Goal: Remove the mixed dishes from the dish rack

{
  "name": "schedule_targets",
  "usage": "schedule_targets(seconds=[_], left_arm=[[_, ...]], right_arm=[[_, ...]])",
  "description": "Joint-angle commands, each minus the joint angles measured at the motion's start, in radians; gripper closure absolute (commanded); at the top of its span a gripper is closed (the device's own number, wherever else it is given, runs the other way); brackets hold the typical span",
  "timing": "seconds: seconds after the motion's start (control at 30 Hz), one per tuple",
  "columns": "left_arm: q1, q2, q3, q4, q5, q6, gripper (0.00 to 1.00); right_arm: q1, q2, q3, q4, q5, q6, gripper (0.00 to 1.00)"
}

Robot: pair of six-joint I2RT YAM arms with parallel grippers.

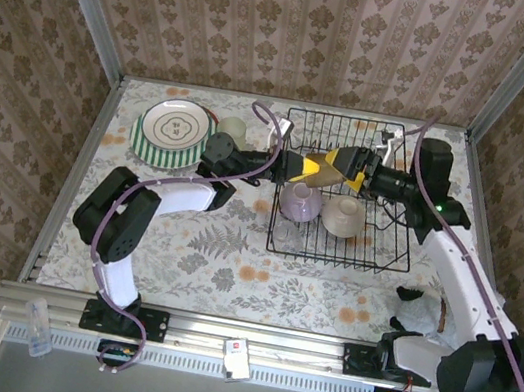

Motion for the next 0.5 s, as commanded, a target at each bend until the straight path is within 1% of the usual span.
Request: schedule_targets(seconds=[0.0,0.1,0.2,0.27,0.47], left_arm=[[0.018,-0.016,0.000,0.018,-0.019,-0.003,1.00],[0.040,-0.025,-0.005,0.013,-0.026,-0.003,1.00],[0.065,-0.048,-0.009,-0.011,-0.033,0.012,1.00],[0.081,-0.072,-0.011,-0.056,-0.033,0.041,1.00],[0.132,-0.169,-0.013,-0.267,-0.040,0.175,1.00]], right_arm=[[0.009,-0.064,0.005,-0.059,0.095,-0.062,0.00],[0.011,-0.103,-0.005,-0.081,0.152,-0.078,0.00],[0.012,-0.130,-0.013,-0.090,0.169,-0.090,0.00],[0.014,-0.142,-0.015,-0.097,0.179,-0.098,0.00],[0.019,-0.157,-0.017,-0.108,0.190,-0.116,0.00]])
